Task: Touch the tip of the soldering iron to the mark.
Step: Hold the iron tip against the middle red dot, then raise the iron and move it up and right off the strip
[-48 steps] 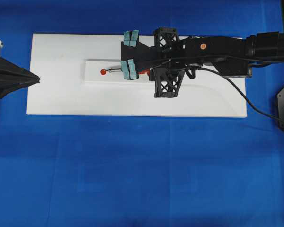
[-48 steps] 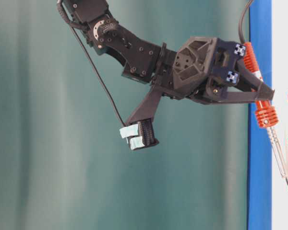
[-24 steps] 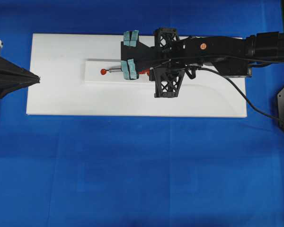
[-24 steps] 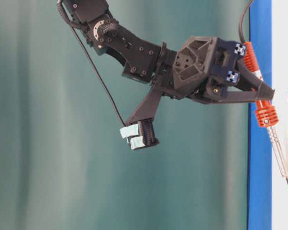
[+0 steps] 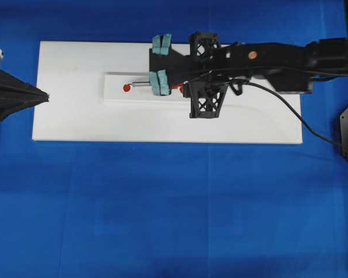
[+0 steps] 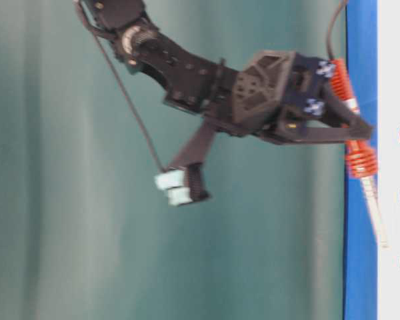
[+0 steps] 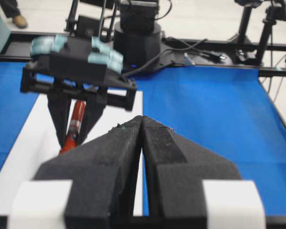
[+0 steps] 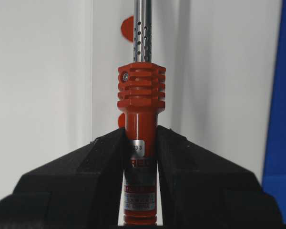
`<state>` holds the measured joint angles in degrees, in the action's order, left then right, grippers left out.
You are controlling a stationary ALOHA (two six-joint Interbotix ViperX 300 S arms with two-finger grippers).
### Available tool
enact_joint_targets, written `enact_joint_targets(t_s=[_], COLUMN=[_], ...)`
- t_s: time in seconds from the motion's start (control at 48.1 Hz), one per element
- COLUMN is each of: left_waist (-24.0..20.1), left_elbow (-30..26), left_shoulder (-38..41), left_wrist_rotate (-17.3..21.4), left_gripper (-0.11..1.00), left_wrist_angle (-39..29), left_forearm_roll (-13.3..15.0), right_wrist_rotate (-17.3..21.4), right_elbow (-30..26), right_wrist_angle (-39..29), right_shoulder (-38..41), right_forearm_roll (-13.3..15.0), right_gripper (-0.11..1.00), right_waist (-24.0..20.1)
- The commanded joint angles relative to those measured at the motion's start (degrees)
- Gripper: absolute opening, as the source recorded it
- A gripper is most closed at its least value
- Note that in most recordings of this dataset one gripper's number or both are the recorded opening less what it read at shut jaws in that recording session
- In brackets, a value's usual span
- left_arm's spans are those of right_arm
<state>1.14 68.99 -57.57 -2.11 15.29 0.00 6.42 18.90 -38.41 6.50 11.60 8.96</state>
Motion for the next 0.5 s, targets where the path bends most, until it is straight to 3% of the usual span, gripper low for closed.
enact_joint_targets(t_s=[0.0,0.229,0.479], left_waist=[0.0,0.0,0.0], left_elbow=[-0.5,-0.5,-0.5], left_shoulder=[0.3,0.3,0.3], left_wrist_rotate=[-0.1,0.0,0.0], left_gripper=[0.0,0.0,0.0], left_wrist_angle=[0.4,0.6,0.7], left_forearm_roll=[-0.1,-0.1,-0.1], right_wrist_rotate=[0.1,0.1,0.0], right_elbow=[-1.6,-4.5,-6.2], right_wrist_angle=[-0.3,-7.2,-10.1], right_shoulder=[-5.0,-11.5,-12.7], right_forearm_roll=[0.4,1.8,2.5], right_gripper=[0.06,0.06,0.06], right_waist=[-0.1,-0.3,-0.8])
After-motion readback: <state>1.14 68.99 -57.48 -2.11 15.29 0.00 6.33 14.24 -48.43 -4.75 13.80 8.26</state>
